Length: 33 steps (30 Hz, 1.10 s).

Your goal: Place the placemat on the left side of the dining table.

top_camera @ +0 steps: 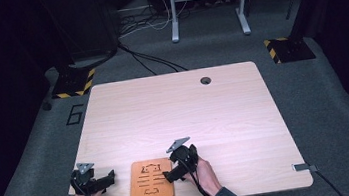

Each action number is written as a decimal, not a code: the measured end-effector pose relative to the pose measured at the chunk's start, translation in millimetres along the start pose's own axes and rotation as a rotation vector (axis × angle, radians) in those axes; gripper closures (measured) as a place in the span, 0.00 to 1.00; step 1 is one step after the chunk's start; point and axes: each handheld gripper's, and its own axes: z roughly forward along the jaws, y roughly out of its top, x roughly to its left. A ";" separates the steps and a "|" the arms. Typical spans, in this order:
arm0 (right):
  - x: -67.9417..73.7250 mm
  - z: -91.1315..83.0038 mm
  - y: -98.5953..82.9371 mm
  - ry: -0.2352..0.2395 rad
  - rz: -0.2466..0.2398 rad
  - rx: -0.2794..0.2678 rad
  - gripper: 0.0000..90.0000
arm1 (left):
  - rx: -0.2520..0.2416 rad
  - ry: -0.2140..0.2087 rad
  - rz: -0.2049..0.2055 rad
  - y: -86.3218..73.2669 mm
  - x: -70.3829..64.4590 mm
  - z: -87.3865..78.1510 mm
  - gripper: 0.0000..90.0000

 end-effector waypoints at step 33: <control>-6.9 1.4 -8.3 0.003 0.004 0.043 0.00 | -0.001 0.001 -0.001 -0.1 -0.2 0.1 0.01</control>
